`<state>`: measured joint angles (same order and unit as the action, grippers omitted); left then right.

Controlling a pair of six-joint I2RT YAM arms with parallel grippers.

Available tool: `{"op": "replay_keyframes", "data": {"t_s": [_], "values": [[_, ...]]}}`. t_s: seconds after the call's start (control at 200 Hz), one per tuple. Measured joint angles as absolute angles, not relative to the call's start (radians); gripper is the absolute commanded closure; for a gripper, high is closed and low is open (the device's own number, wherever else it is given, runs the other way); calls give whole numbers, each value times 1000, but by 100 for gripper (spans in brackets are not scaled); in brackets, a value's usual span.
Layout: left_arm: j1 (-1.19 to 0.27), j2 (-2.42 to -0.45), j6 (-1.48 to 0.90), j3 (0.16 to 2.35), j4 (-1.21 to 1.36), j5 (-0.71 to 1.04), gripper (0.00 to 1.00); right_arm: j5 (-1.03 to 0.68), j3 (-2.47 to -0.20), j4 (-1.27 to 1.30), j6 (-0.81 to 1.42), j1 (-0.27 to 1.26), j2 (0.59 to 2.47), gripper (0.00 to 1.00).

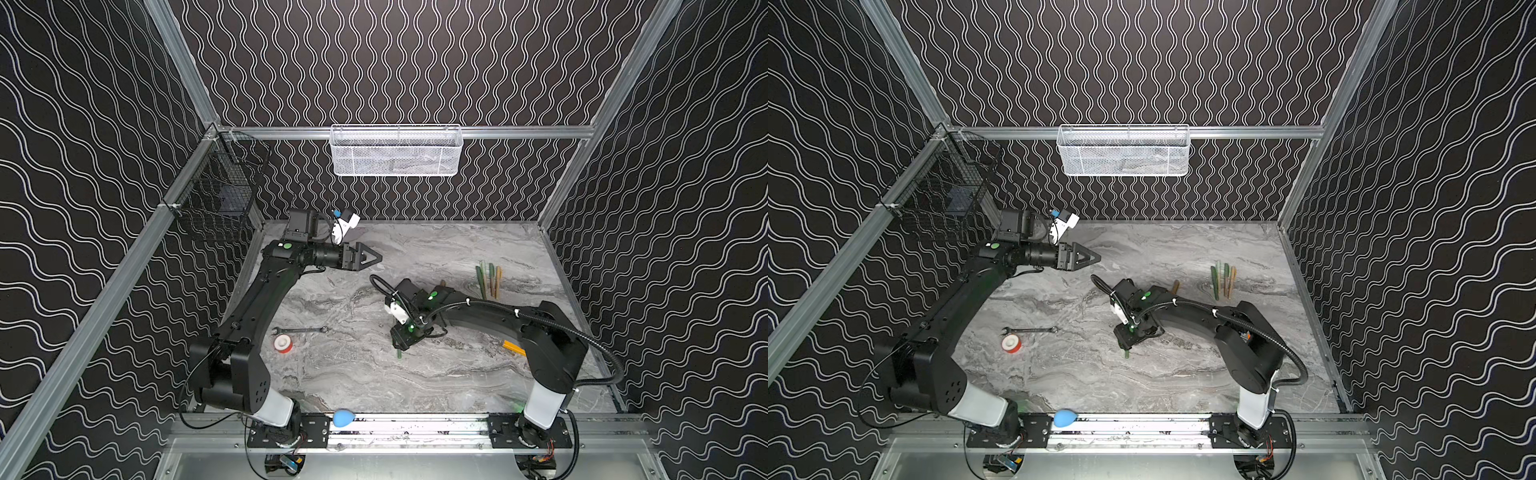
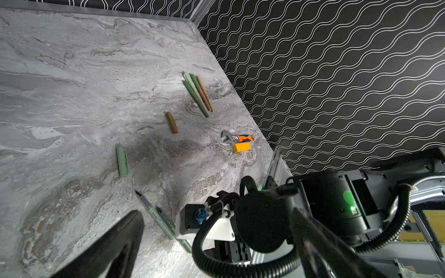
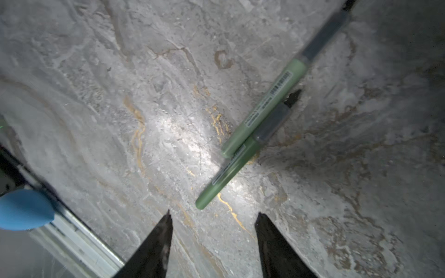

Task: Insert the pens into the pen caps
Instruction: 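Move the right gripper to the light green pen nearer the robot and grasp it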

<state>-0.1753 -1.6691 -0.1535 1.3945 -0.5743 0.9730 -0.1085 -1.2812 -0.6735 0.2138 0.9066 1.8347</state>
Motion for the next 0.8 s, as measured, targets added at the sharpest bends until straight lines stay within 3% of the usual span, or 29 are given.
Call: {"op": "replay_keyframes", "data": {"t_s": [0.505, 0.801], "values": [[-136, -1644, -161, 1369, -550, 966, 1, -5, -1370, -728, 332, 934, 1988, 52], [-108, -1636, -184, 1359, -524, 966, 1, 21, -1369, -743, 329, 935, 2001, 70]]}}
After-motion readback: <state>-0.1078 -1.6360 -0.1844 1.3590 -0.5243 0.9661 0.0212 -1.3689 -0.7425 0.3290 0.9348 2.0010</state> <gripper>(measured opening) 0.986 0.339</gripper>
